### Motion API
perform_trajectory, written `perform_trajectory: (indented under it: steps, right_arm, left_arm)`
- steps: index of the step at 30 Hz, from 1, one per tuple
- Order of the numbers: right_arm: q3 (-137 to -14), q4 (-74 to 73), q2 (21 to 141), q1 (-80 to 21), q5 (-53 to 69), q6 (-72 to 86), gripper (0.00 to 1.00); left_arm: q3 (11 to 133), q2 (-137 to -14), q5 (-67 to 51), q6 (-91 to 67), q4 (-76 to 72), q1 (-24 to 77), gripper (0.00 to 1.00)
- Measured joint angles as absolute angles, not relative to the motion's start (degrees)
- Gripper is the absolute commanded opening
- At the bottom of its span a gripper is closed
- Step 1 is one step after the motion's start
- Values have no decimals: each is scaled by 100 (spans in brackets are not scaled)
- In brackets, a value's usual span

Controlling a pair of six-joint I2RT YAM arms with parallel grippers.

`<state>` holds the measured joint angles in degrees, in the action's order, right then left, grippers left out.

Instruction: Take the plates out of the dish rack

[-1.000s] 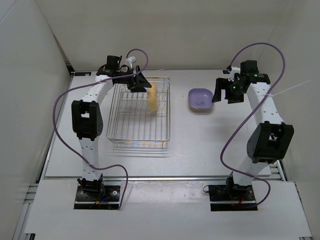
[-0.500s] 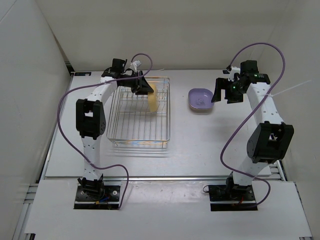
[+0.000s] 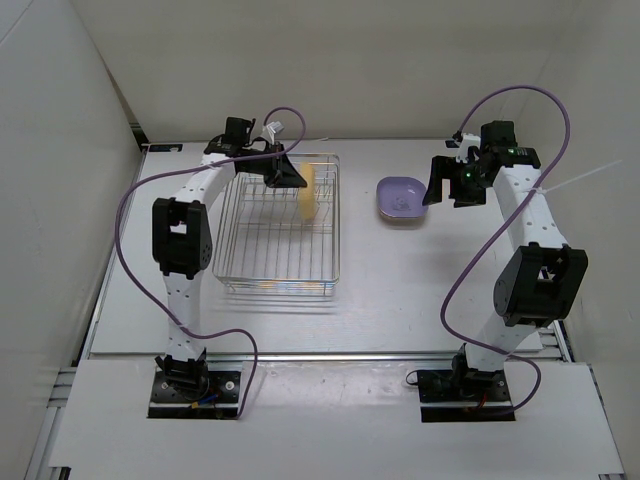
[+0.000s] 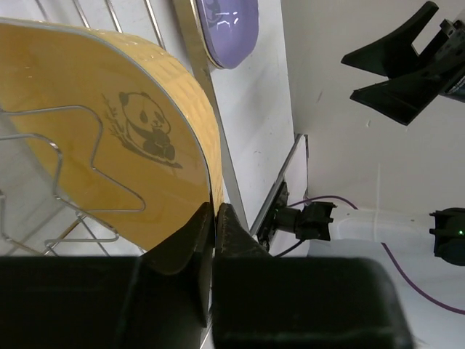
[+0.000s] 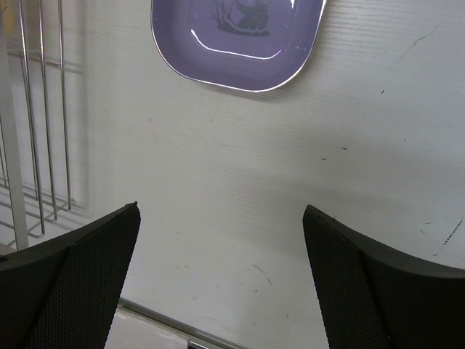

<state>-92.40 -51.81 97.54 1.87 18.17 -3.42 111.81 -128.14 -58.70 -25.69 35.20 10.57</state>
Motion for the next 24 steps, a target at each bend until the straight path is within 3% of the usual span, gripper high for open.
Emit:
perform_trajectory:
  steps: [11, 24]
  right_arm:
    - [-9192, -5179, 9751, 187, 1833, -346, 95]
    - [-9118, -5190, 9749, 187, 1844, -349, 95]
  left_arm:
    - [11102, -12814, -6034, -2705, 3406, 1083, 11]
    - [10475, -12744, -6681, -3835, 2226, 1035, 11]
